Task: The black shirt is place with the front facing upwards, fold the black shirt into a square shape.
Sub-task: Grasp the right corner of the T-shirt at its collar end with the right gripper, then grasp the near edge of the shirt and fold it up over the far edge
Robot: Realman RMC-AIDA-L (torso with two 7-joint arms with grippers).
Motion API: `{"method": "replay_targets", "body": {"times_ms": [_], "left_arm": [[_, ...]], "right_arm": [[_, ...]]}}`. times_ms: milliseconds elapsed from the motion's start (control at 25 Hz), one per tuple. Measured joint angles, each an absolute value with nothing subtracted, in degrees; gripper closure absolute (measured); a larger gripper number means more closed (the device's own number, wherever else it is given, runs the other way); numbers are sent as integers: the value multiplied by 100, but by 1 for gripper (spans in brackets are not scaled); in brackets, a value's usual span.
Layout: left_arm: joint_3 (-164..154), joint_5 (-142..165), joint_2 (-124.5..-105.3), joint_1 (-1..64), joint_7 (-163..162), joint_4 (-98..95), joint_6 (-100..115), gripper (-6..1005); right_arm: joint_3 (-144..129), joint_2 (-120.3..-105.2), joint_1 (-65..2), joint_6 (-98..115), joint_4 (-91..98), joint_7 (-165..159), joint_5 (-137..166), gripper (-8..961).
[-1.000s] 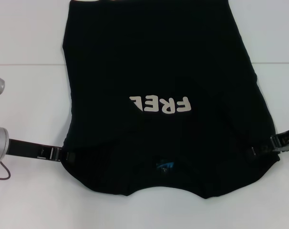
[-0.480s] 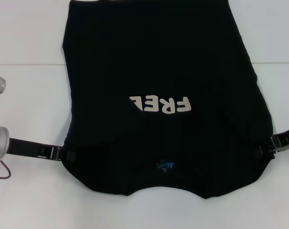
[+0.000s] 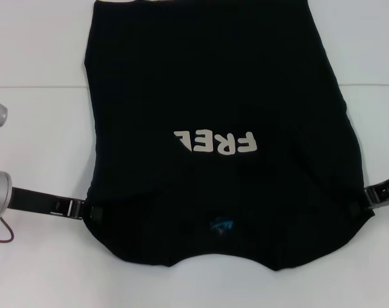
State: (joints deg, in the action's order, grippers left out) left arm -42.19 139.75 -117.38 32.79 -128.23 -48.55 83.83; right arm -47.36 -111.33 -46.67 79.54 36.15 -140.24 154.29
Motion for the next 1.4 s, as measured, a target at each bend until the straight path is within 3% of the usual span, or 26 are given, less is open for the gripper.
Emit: {"method": "replay_targets", "body": {"times_ms": [120,360,480,600,840,1000,1400], "left_arm": [[-4213,13964,-11617,3361,-12826,-4665,8643,966],[-4006,13918,-11185,3539,-12723,-4073,9766,967],[-3971,13985,-11106,3524,-12539,-3986,10437,967],[-4005,14115,-11117,3449,-12436,-3955,11055,967],[-4049,14448,-11096,3479,-12339,-3465,11628,967],[-3888,14402,-11079,3532,-12269,-3437,11597,967],[-1384,14067,-10879,3958,-12622,-3427,10279,967]], "right_arm": [[-4726,-11083,-4666,8227,3659,-13889,15406,881],[-4624,-10896,-4560,9353,3915,-13138,15411,909],[-4638,-10855,-4459,10095,4012,-12620,15433,909],[-4696,-10919,-4364,10737,4021,-12074,15544,909],[-5007,-11202,-4268,11146,3933,-11649,15862,910],[-4686,-11246,-4234,11111,3930,-11537,15717,910],[-1884,-10844,-4085,10277,3917,-11983,14803,909]]}}
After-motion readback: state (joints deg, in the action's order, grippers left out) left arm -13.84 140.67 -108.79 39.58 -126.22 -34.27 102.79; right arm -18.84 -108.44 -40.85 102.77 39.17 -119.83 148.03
